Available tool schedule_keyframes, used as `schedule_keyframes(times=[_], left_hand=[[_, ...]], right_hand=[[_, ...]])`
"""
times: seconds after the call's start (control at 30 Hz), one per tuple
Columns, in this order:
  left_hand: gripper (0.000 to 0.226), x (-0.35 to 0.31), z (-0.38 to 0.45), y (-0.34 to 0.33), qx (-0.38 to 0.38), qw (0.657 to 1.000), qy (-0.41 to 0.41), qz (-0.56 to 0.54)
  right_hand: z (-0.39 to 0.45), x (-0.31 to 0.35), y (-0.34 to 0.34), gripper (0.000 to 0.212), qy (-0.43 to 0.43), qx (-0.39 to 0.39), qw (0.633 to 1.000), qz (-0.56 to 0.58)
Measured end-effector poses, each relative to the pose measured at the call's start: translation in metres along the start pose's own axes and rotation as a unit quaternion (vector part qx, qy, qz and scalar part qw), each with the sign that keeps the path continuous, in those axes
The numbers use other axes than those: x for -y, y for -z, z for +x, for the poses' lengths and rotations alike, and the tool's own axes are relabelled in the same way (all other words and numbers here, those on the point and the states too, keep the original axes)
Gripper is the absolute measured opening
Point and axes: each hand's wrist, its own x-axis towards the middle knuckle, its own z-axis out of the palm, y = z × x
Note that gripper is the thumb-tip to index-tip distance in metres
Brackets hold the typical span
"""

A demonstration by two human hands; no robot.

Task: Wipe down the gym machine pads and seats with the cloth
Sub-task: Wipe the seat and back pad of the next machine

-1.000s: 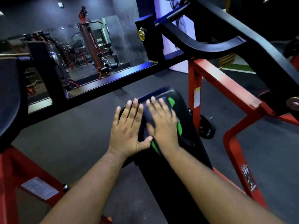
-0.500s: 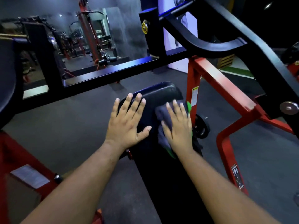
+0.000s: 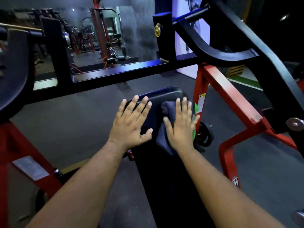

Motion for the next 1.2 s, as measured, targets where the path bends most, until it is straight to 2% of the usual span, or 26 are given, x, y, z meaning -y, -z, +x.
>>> schedule_keyframes(times=[0.1,0.17,0.33,0.47,0.63,0.8,0.93,1.1,1.2], left_hand=[[0.086,0.000,-0.001,-0.002,-0.002,1.000,0.008,-0.011],[0.086,0.000,-0.002,-0.002,-0.001,1.000,0.006,-0.017],[0.086,-0.003,-0.001,0.001,-0.004,0.999,0.030,-0.019],[0.085,-0.007,-0.003,0.003,0.021,0.999,0.046,-0.006],[0.081,-0.011,-0.004,0.001,0.025,0.997,0.070,0.005],[0.080,-0.011,-0.003,0.003,0.055,0.995,0.074,0.036],[0.079,-0.020,-0.001,0.007,0.082,0.990,0.100,0.055],[0.078,-0.024,-0.001,0.008,0.065,0.991,0.108,0.052],[0.078,-0.021,-0.003,0.004,0.051,0.991,0.111,0.052]], right_hand=[[-0.050,-0.020,-0.005,0.076,0.025,0.057,0.997,0.053],[-0.070,-0.029,-0.005,0.074,0.050,0.085,0.994,0.048],[-0.013,-0.014,0.005,0.069,0.101,0.065,0.993,-0.001],[0.037,0.014,0.016,0.070,0.120,0.058,0.991,-0.020],[0.021,0.014,-0.002,0.061,0.107,-0.026,0.994,-0.027],[-0.002,-0.024,-0.003,0.069,0.155,0.015,0.987,-0.035],[-0.052,-0.057,0.000,0.070,0.148,0.060,0.986,-0.056],[0.024,-0.020,0.010,0.068,0.161,0.054,0.984,-0.059],[0.030,-0.017,0.004,0.065,0.164,0.022,0.985,-0.051]])
